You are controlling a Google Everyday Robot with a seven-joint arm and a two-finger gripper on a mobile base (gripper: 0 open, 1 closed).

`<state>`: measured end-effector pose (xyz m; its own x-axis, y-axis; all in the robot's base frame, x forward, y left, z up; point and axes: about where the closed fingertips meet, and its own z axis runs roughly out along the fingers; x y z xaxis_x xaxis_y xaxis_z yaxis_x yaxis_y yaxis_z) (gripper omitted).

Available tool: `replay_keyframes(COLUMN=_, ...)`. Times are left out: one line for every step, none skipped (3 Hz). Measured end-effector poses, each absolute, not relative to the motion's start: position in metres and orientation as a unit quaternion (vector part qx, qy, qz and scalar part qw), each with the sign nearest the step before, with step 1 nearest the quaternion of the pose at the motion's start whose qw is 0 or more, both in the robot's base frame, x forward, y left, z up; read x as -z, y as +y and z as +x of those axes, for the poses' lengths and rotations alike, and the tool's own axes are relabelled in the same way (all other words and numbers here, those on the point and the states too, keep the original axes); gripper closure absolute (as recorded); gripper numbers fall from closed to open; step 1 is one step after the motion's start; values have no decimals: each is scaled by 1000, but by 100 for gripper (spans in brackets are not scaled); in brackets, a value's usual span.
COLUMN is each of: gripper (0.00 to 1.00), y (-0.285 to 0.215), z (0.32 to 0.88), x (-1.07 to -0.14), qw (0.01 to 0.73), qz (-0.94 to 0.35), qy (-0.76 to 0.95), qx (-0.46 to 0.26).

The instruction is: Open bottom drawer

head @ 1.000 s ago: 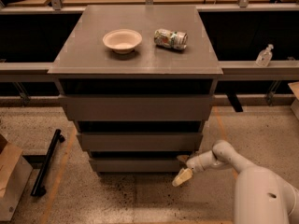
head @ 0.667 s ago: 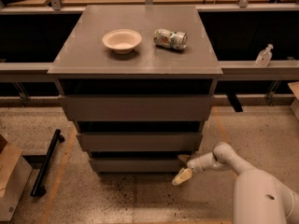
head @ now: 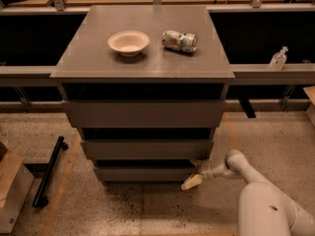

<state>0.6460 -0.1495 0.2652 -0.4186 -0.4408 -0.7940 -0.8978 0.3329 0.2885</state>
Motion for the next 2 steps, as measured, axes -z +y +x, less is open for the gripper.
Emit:
replay_keyframes(gripper=0, y=-151, z=662, x=-247, qw=304, qz=-434, qy=769, qx=-357)
replay_keyframes(gripper=0, y=-142, z=665, x=-221, qw=282, qz=-425, qy=782, qx=-358)
